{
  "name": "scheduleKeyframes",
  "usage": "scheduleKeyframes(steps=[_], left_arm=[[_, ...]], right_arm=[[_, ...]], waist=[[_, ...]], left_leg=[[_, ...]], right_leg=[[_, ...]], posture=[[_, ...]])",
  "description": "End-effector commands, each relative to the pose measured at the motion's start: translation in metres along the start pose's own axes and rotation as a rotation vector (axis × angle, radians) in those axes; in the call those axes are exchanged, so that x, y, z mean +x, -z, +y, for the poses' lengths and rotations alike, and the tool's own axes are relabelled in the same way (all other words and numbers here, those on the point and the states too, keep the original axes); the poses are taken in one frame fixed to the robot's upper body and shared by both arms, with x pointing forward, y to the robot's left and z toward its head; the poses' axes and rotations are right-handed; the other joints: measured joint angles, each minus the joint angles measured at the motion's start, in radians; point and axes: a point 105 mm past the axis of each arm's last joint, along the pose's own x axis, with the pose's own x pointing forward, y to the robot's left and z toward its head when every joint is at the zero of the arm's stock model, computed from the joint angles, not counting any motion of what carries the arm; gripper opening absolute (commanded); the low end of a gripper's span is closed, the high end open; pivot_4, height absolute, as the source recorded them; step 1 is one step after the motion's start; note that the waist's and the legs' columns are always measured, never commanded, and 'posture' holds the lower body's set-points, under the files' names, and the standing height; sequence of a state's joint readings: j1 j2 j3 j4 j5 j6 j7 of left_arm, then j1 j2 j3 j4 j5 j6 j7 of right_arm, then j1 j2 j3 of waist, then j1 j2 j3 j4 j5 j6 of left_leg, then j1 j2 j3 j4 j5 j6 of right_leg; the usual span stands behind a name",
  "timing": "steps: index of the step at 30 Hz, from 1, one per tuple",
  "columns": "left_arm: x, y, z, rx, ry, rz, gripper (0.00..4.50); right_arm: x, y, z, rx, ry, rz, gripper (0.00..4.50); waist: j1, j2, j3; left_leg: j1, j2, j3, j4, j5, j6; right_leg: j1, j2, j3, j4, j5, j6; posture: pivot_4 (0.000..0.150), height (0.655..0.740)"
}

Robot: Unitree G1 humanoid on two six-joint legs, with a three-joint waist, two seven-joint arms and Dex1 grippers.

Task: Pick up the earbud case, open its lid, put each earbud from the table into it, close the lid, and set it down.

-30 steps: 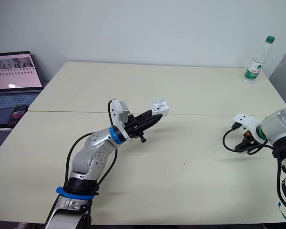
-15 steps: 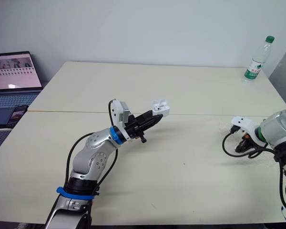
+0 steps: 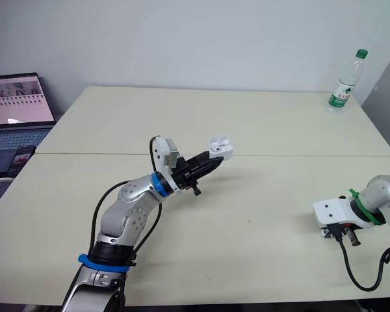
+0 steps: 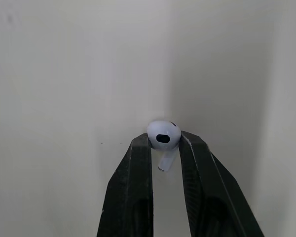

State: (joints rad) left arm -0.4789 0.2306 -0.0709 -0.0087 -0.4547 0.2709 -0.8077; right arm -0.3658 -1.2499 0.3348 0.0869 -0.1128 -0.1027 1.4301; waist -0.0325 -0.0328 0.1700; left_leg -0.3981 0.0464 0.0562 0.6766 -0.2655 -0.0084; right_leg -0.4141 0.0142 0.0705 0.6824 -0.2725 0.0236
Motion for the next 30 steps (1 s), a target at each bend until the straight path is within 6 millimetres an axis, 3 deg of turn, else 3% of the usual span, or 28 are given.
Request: scheduleKeyframes(steps=[1, 4, 5, 11, 21, 30], left_arm=[[0.003, -0.014, -0.004, 0.046, 0.025, -0.043, 0.78], [0.004, -0.014, -0.003, 0.046, 0.027, -0.041, 0.78], [0.004, -0.014, -0.003, 0.047, 0.027, -0.041, 0.78], [0.005, -0.014, -0.004, 0.046, 0.031, -0.042, 0.78], [0.005, -0.011, -0.005, 0.044, 0.033, -0.040, 0.78], [0.002, -0.011, -0.005, 0.047, 0.020, -0.040, 0.78]], right_arm=[[-0.007, 0.003, -0.001, -0.077, 0.034, 0.047, 0.41], [-0.005, 0.004, 0.000, -0.105, 0.037, 0.067, 0.41], [-0.004, 0.005, 0.000, -0.104, 0.037, 0.071, 1.12], [-0.007, 0.004, 0.007, 0.051, 0.027, 0.075, 3.06], [-0.008, -0.016, 0.004, 0.233, 0.020, 0.035, 3.06], [-0.005, -0.009, -0.003, 0.259, 0.051, 0.087, 3.06]], waist=[[0.001, 0.000, 0.000], [0.001, 0.000, 0.000], [0.001, 0.000, 0.000], [0.004, 0.000, 0.000], [0.003, 0.000, 0.000], [0.003, 0.000, 0.000]], left_leg=[[0.001, 0.000, 0.000, 0.000, 0.000, 0.000], [0.003, -0.001, 0.001, 0.001, 0.000, 0.000], [0.003, -0.001, 0.001, 0.002, 0.000, 0.000], [0.003, -0.001, 0.000, 0.002, 0.000, 0.000], [0.003, -0.001, 0.000, 0.002, 0.000, 0.000], [0.002, -0.001, 0.000, 0.002, 0.000, 0.000]], right_leg=[[0.001, 0.000, 0.000, 0.000, 0.000, 0.001], [0.004, 0.000, 0.000, -0.001, 0.001, 0.002], [0.004, 0.000, 0.000, -0.001, 0.002, 0.003], [0.005, -0.001, 0.000, -0.001, 0.002, 0.003], [0.005, -0.001, 0.000, -0.001, 0.002, 0.003], [0.004, -0.001, 0.000, -0.002, 0.002, 0.003]], posture=[[0.150, 0.7362], [0.150, 0.7362], [0.150, 0.7362], [0.150, 0.7362], [0.150, 0.7362], [0.150, 0.7362]])
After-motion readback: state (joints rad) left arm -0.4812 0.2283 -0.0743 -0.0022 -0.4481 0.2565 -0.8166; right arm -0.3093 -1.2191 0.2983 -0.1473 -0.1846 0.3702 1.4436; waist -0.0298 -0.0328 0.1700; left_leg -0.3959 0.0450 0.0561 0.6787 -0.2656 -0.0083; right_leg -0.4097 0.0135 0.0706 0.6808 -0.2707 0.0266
